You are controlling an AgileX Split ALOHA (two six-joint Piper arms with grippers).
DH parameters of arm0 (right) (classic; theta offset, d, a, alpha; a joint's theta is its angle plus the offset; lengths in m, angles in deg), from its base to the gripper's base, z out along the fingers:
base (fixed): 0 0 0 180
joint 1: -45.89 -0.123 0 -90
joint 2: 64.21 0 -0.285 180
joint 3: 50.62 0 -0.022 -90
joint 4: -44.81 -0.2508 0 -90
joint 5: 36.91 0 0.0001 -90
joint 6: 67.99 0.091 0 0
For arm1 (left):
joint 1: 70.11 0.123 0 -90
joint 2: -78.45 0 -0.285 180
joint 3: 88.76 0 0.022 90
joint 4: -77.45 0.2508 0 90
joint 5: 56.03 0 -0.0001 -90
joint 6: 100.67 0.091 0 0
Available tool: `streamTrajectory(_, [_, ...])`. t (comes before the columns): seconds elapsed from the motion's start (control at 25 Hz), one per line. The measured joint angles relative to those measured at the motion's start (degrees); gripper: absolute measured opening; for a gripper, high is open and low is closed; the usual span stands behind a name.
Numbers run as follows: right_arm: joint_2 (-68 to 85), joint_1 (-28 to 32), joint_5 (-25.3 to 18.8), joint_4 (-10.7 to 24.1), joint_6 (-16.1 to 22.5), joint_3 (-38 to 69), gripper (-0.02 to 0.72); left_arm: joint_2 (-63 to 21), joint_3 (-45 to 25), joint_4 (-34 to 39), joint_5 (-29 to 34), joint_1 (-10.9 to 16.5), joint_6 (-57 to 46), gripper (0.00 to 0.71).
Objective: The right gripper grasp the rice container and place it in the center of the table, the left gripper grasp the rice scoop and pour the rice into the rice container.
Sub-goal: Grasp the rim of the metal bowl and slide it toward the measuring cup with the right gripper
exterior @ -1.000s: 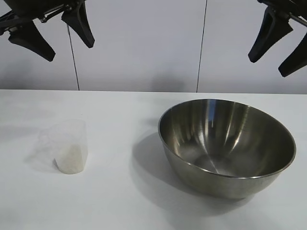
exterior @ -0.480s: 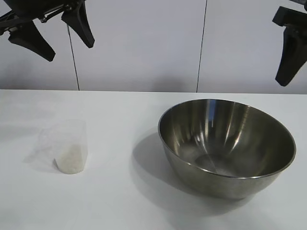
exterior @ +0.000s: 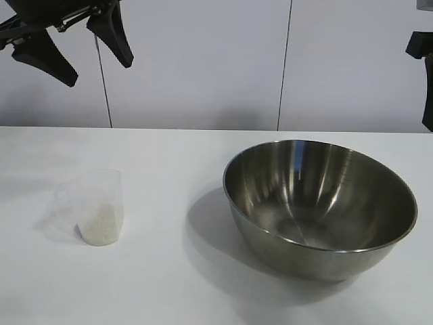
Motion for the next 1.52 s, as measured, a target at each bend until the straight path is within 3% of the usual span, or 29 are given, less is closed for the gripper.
streamTrajectory(0.24, [-5.2, 0.0, 2.4, -0.2, 0.0, 0.0, 0.422, 0.0, 0.0, 0.0, 0.0, 0.0, 0.0, 0.594])
streamTrajectory(0.48, [-11.2, 0.0, 7.8, -5.2, -0.1, 0.0, 0.422, 0.0, 0.0, 0.0, 0.0, 0.0, 0.0, 0.594])
streamTrajectory(0.68, [-17.6, 0.0, 9.4, -6.8, -0.3, 0.0, 0.422, 0.0, 0.0, 0.0, 0.0, 0.0, 0.0, 0.594])
streamTrajectory(0.92, [-22.8, -0.1, 14.4, -15.0, -5.9, 2.2, 0.421, 0.0, 0.0, 0.0, 0.0, 0.0, 0.0, 0.594])
streamTrajectory(1.0, [-23.1, -0.5, 15.6, -17.4, -7.8, 3.2, 0.351, 0.0, 0.0, 0.0, 0.0, 0.0, 0.0, 0.594])
streamTrajectory(1.08, [-23.1, -0.9, 15.9, -17.9, -9.1, 3.4, 0.153, 0.0, 0.0, 0.0, 0.0, 0.0, 0.0, 0.594])
streamTrajectory(1.16, [-22.8, -1.2, 16.0, -18.6, -10.5, 3.5, 0.064, 0.0, 0.0, 0.0, 0.0, 0.0, 0.0, 0.594])
streamTrajectory(1.32, [-21.0, -1.6, 15.4, -19.8, -12.0, 3.3, 0.021, 0.0, 0.0, 0.0, -0.1, 0.0, 0.0, 0.594])
streamTrajectory(1.52, [-17.5, -1.6, 12.3, -22.7, -15.3, 1.1, 0.020, 0.0, 0.0, 0.0, -0.1, 0.0, 0.0, 0.594])
